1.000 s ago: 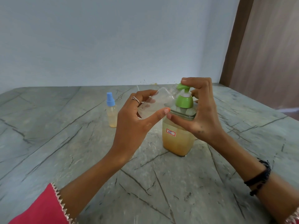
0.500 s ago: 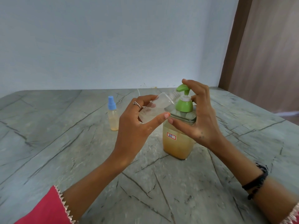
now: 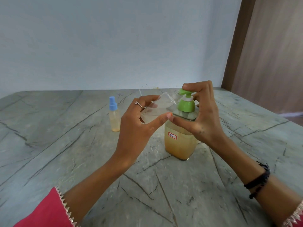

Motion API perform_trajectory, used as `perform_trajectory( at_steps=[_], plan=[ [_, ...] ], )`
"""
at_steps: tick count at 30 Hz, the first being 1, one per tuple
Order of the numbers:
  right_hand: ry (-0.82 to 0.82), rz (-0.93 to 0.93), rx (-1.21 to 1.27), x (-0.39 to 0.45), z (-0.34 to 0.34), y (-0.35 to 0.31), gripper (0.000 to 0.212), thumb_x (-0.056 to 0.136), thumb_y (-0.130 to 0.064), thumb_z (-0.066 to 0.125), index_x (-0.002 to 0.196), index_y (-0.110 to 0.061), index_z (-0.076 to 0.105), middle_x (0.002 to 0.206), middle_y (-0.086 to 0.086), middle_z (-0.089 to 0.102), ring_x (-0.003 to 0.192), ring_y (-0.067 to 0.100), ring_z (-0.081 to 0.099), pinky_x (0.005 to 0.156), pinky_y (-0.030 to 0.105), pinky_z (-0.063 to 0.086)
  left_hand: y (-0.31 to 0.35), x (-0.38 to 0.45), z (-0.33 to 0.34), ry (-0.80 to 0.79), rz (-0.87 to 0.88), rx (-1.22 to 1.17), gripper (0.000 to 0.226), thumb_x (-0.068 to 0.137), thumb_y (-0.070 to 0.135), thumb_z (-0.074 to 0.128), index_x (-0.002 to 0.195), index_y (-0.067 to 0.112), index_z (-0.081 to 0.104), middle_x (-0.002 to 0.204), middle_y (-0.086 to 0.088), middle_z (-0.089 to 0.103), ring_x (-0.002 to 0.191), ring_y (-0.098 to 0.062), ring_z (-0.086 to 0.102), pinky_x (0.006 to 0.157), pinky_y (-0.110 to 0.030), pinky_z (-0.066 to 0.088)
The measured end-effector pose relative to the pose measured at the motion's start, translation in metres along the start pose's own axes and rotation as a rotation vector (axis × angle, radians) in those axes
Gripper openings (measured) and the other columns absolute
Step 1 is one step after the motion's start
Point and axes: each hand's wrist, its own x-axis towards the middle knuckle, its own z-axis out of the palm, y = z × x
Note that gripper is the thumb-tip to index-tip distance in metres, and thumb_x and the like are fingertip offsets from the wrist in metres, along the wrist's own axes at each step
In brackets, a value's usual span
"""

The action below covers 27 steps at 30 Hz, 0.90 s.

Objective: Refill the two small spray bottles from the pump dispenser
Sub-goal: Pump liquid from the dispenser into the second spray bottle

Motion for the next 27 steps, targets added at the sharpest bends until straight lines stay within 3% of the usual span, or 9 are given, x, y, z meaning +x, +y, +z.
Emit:
perform_trajectory(
  at_steps=[9, 15, 22, 27],
  plan=[
    [-0.025, -0.013, -0.060, -0.0035, -0.0009, -0.0024, 0.069, 0.069, -0.045, 0.073, 0.126, -0.029, 0.036, 0.125, -0.013, 0.037, 0.093, -0.009, 0.050, 0.060, 0.018, 0.048, -0.0004, -0.0006, 0.0000, -0.008, 0.004, -0.005, 0.043, 0.064, 0.044, 0.067, 0.105, 0.034, 0.057, 0.104, 0.009, 0.062, 0.098, 0.009, 0.056, 0.071, -0.002, 0.040],
    [-0.042, -0.020, -0.072, -0.0033, -0.0008, -0.0017, 0.075, 0.071, -0.050, 0.067, 0.134, -0.032, 0.030, 0.129, -0.020, 0.030, 0.101, -0.013, 0.047, 0.063, 0.008, 0.046, 0.0002, 0.0004, -0.0007, -0.009, 0.013, 0.001, 0.040, 0.065, 0.044, 0.066, 0.103, 0.039, 0.054, 0.104, 0.009, 0.061, 0.096, 0.012, 0.055, 0.071, -0.002, 0.042],
    [-0.032, -0.042, -0.052, -0.0022, -0.0011, 0.0001, 0.070, 0.072, -0.047, 0.068, 0.131, -0.029, 0.035, 0.130, -0.008, 0.037, 0.105, -0.008, 0.048, 0.066, 0.022, 0.051, -0.0015, -0.0005, -0.0005, 0.001, 0.027, 0.013, 0.040, 0.065, 0.044, 0.067, 0.102, 0.041, 0.053, 0.104, 0.011, 0.061, 0.098, 0.006, 0.057, 0.071, -0.004, 0.044],
    [-0.012, -0.042, -0.031, -0.0011, -0.0003, -0.0013, 0.066, 0.070, -0.047, 0.068, 0.126, -0.026, 0.039, 0.125, -0.003, 0.041, 0.102, -0.009, 0.047, 0.065, 0.020, 0.047, -0.0020, -0.0002, -0.0004, 0.008, 0.051, 0.031, 0.041, 0.066, 0.043, 0.068, 0.105, 0.037, 0.054, 0.104, 0.010, 0.061, 0.098, 0.004, 0.057, 0.074, -0.006, 0.045]
  ],
)
